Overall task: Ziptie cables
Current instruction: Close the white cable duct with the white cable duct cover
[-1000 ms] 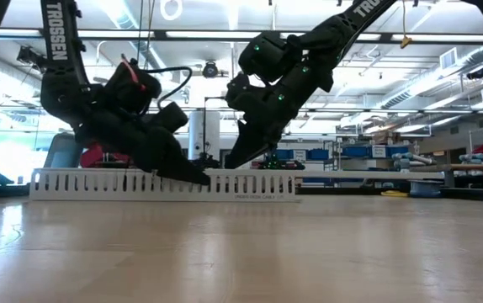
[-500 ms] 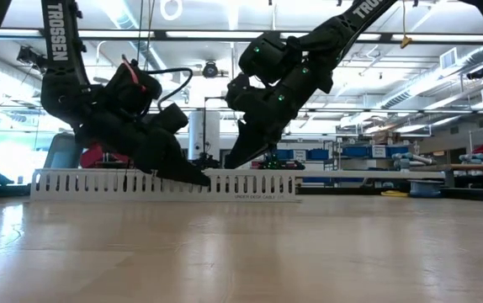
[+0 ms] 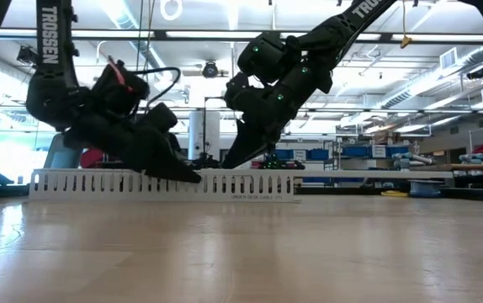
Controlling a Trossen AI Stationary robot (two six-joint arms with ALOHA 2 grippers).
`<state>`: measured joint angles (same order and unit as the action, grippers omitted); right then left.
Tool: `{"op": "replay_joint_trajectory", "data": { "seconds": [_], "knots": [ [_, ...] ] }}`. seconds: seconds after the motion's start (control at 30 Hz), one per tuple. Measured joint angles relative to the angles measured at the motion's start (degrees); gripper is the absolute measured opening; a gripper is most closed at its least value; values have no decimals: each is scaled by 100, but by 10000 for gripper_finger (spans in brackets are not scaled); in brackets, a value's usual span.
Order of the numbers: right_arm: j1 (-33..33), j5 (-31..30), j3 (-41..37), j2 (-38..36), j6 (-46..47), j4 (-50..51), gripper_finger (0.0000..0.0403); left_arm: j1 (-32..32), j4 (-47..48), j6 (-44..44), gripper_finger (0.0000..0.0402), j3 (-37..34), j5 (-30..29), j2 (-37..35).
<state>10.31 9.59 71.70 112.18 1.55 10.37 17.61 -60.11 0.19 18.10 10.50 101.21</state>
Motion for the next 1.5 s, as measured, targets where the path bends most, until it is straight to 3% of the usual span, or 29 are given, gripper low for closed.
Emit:
{"op": "replay_joint_trajectory", "data": {
  "seconds": [0.53, 1.07, 1.27, 1.5],
  "knots": [
    [32, 79, -4, 2, 95, -7, 0, 4, -690, 96, 298, -699, -85, -17],
    [37, 119, -9, 0, 144, -87, 0, 2, -778, 518, 280, -747, -84, -9],
    [49, 370, -28, 42, 159, -603, 0, 2, -794, 517, 242, -758, -79, -7],
    [1, 378, -29, 285, 40, -1750, 0, 2, -930, 412, 235, -760, -93, 0]
  ]
}}
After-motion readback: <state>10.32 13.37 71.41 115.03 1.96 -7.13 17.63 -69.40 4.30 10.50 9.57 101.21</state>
